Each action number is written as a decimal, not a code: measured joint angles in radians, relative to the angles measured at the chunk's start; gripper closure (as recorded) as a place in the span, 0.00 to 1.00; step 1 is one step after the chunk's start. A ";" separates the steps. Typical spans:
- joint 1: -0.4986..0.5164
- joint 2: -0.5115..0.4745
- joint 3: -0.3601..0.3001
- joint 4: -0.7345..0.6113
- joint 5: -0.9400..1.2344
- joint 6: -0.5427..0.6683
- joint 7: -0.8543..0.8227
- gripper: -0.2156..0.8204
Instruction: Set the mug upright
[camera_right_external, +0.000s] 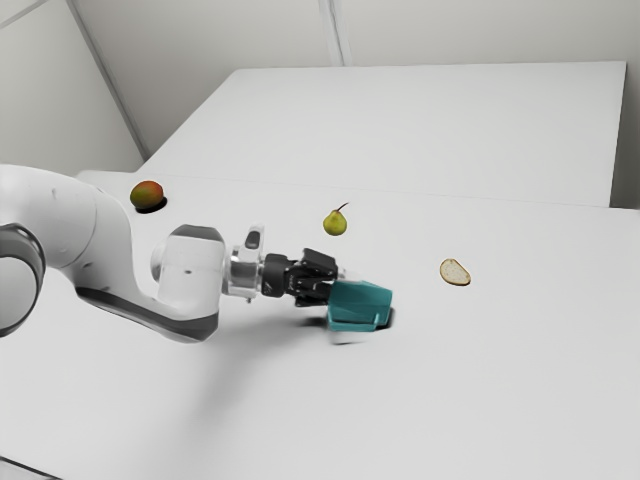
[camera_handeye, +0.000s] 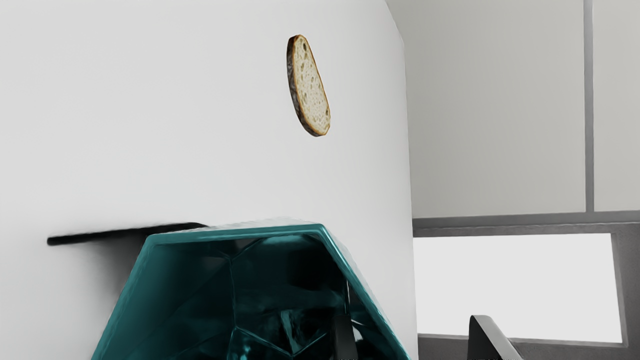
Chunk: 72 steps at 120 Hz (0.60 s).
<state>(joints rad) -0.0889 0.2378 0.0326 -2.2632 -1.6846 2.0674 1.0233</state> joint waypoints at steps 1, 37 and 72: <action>0.000 0.000 0.000 0.000 0.000 0.000 0.000 0.68; 0.000 -0.005 -0.013 0.000 0.002 0.011 -0.012 0.91; 0.000 -0.064 -0.031 0.001 0.037 0.043 -0.026 0.95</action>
<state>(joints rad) -0.0890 0.1733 0.0015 -2.2624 -1.6472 2.1106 0.9976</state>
